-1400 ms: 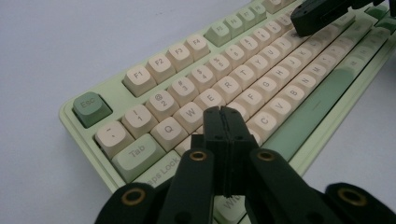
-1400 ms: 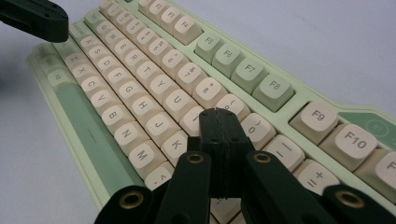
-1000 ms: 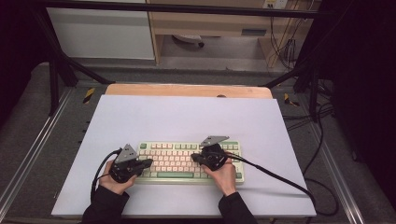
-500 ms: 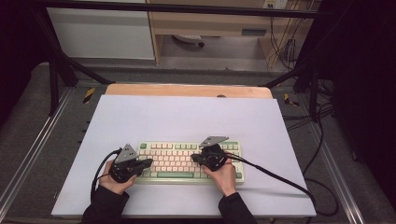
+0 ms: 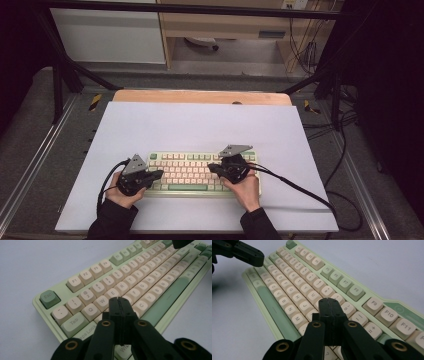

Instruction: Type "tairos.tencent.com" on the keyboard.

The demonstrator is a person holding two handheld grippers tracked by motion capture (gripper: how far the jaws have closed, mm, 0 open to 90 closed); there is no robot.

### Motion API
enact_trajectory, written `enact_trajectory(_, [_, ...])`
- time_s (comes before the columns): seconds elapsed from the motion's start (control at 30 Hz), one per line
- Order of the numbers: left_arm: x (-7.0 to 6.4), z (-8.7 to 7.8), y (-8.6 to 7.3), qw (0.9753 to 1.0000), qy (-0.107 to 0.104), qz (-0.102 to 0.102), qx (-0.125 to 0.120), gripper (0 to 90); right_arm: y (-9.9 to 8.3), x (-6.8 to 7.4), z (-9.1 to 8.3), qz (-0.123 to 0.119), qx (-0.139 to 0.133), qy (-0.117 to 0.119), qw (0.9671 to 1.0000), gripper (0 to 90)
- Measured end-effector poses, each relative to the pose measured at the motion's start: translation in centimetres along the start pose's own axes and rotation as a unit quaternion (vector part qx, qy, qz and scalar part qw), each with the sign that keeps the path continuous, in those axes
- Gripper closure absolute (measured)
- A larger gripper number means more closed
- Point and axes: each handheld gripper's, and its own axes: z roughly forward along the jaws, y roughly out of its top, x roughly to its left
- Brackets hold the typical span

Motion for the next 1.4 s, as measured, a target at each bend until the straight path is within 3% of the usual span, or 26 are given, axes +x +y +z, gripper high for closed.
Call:
enact_trajectory(0.9, [-0.2, 0.3, 0.3, 1.0000, 0.006, -0.002, 0.002, 89.8, -2.9, -1.2, -3.2, 0.007, -0.002, 0.001, 1.0000, 90.0])
enact_trajectory(1.4, [-0.6, 2.1, 0.7, 0.9998, 0.007, 0.003, 0.019, 89.8, -4.0, -1.4, -3.7, 0.010, 0.003, 0.001, 0.9999, 90.0])
